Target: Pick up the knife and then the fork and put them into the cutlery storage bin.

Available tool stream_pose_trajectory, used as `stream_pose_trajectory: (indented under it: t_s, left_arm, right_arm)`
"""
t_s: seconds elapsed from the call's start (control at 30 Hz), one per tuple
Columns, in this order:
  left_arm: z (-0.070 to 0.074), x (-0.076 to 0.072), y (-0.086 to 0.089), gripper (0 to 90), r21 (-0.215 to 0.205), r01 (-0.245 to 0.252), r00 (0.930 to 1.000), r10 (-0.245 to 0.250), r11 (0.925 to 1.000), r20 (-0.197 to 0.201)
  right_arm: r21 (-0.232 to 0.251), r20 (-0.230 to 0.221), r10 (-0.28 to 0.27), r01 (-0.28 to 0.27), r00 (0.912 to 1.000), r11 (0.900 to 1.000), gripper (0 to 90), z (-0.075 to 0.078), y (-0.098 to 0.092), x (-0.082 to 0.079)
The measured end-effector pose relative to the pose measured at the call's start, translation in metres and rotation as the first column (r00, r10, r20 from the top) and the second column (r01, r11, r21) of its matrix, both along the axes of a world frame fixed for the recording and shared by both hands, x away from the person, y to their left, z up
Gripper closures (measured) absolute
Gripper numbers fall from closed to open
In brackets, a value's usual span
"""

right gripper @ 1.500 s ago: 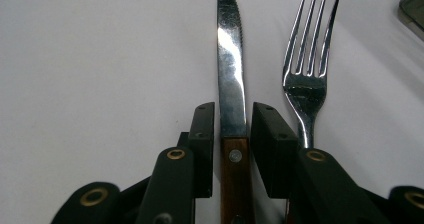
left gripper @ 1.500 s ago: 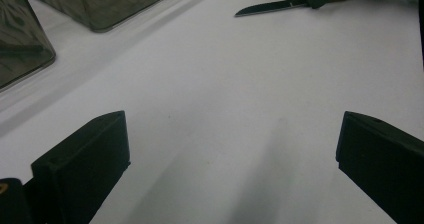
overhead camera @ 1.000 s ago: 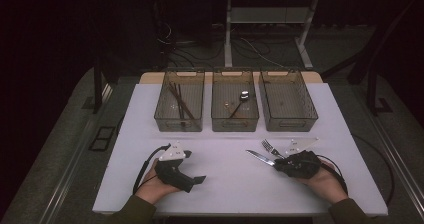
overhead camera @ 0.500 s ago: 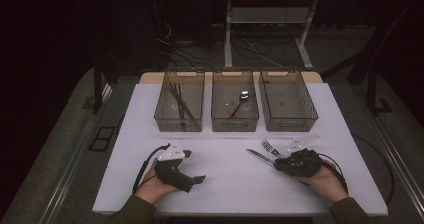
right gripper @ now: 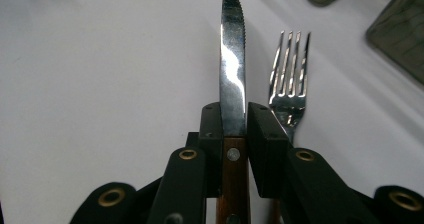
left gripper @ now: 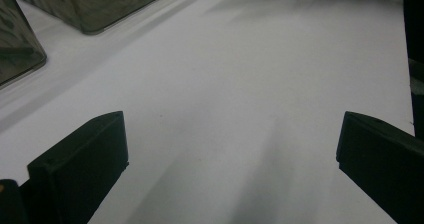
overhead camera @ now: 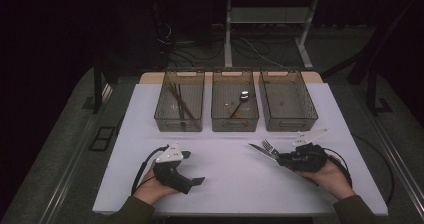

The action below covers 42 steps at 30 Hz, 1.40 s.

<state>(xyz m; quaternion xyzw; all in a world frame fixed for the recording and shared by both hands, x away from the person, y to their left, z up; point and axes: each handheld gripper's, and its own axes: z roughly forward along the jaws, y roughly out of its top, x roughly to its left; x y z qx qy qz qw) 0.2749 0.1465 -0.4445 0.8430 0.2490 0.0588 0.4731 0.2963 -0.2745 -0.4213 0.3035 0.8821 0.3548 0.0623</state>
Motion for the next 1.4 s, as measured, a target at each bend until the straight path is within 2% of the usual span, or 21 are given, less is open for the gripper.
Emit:
stream_pose_trajectory:
  t_s: [0.3, 0.4, 0.7, 0.97, 1.4]
  left_arm:
    - [0.000, -0.001, 0.008, 0.0, 0.033, 0.007, 1.0000, -0.007, 0.9994, -0.001]
    - [0.000, -0.001, 0.014, 0.0, 0.017, -0.005, 1.0000, 0.005, 0.9998, -0.003]
    - [0.000, -0.001, 0.014, 0.0, 0.018, -0.009, 1.0000, 0.009, 0.9998, 0.000]
    - [0.001, -0.001, 0.015, 0.0, 0.018, -0.010, 0.9999, 0.010, 0.9998, 0.003]
    - [0.002, -0.001, 0.016, 0.0, 0.008, -0.015, 0.9999, 0.015, 0.9999, 0.004]
  right_arm:
    - [0.017, 0.002, -0.026, 0.026, 0.9996, 1.000, 77.3, 0.013, -0.009, 0.007]
    - [0.023, 0.012, -0.042, 0.042, 0.9990, 0.999, 77.3, 0.018, -0.013, 0.011]
    - [0.054, 0.043, -0.085, 0.082, 0.9955, 0.995, 77.2, 0.035, -0.023, 0.026]
    - [0.076, 0.052, -0.121, 0.117, 0.9912, 0.990, 77.2, 0.048, -0.029, 0.040]
    - [0.075, 0.068, -0.216, 0.211, 0.9739, 0.975, 77.2, 0.068, -0.047, 0.086]
